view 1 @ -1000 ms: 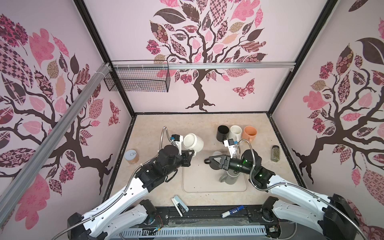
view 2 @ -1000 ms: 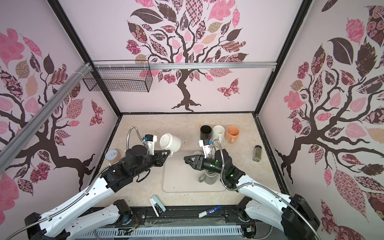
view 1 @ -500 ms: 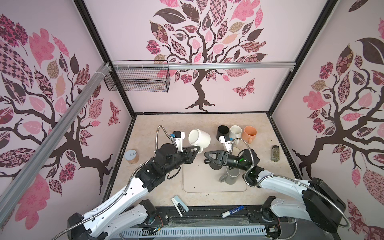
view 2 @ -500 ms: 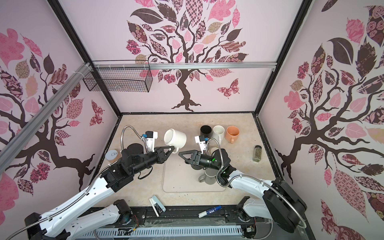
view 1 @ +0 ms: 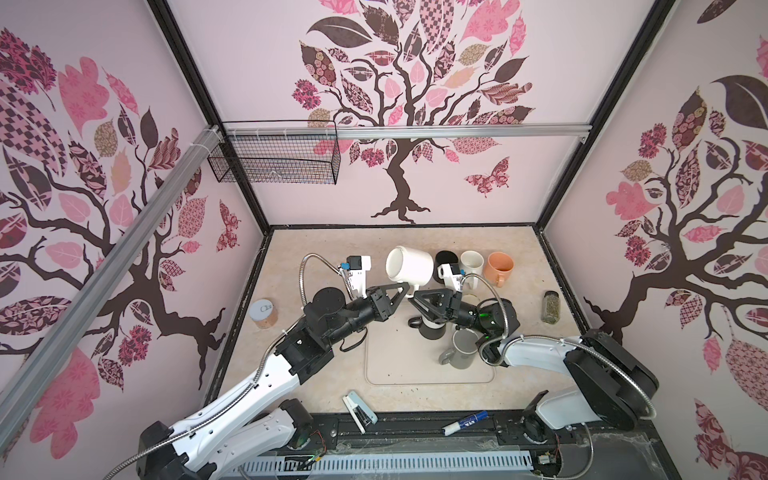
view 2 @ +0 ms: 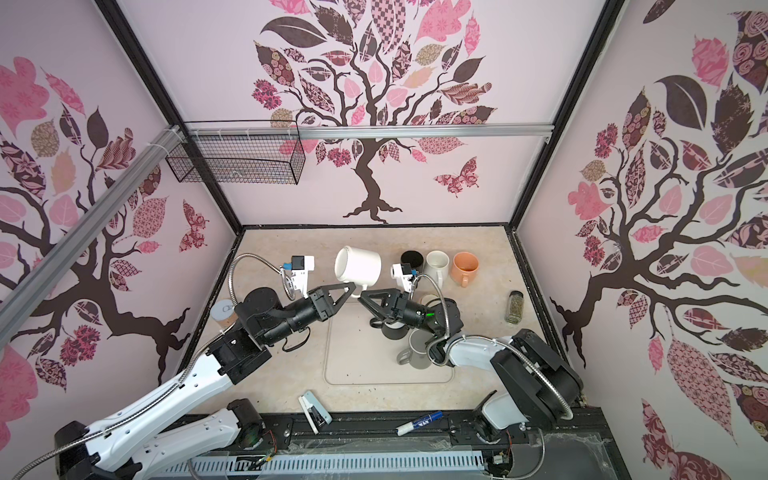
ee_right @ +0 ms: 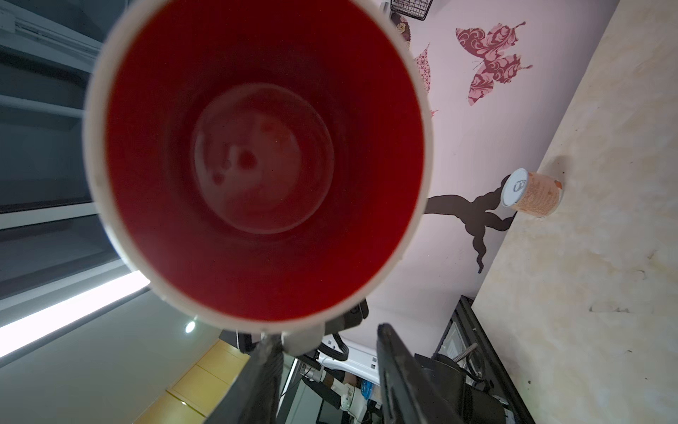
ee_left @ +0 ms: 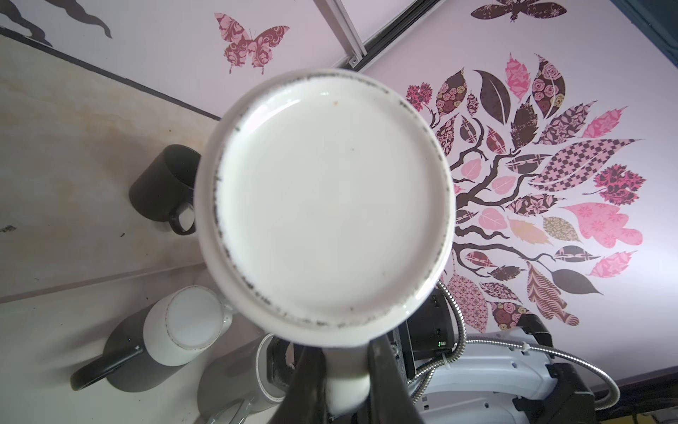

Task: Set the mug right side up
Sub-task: 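Close the right gripper on the white mug while the left gripper holds it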

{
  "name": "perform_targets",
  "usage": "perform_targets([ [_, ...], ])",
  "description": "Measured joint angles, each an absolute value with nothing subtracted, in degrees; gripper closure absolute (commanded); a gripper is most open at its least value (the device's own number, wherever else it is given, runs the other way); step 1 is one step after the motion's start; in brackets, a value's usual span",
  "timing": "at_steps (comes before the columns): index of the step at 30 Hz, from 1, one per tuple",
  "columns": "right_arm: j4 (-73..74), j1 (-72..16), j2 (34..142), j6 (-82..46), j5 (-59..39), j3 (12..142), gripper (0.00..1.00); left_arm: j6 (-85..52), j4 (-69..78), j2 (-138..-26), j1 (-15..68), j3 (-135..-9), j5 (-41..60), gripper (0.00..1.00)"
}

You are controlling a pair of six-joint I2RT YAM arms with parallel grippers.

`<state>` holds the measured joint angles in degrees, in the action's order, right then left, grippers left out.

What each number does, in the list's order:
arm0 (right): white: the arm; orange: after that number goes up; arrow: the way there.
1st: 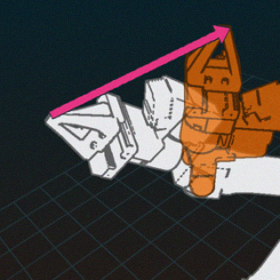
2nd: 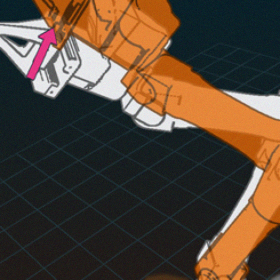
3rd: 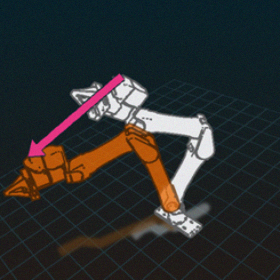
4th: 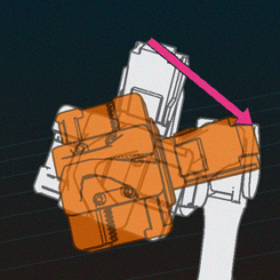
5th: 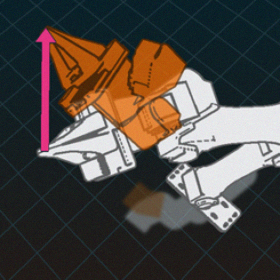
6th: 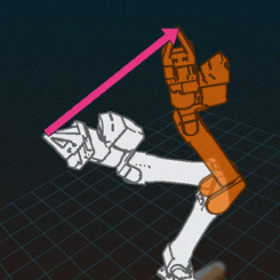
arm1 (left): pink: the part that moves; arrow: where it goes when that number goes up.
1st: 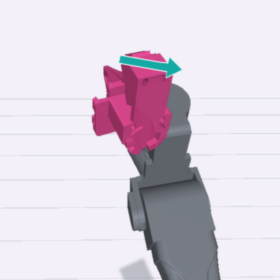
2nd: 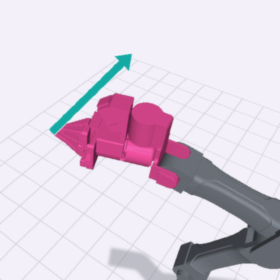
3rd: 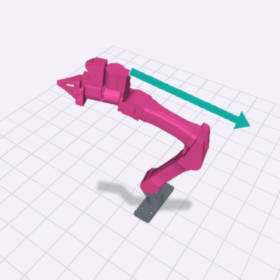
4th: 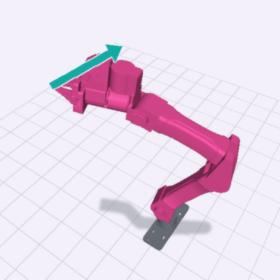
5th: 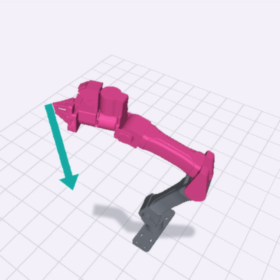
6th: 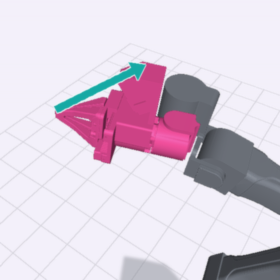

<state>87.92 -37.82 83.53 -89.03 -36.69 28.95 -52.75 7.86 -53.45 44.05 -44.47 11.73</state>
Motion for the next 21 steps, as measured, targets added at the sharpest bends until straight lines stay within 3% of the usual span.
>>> perform_targets([
  [21, 90.4, -37.4, 84.4, -91.8, -36.8, 33.5, 0.67, -57.5, 19.1, -53.9, 44.3, -40.1, 14.1, 1.0],
])
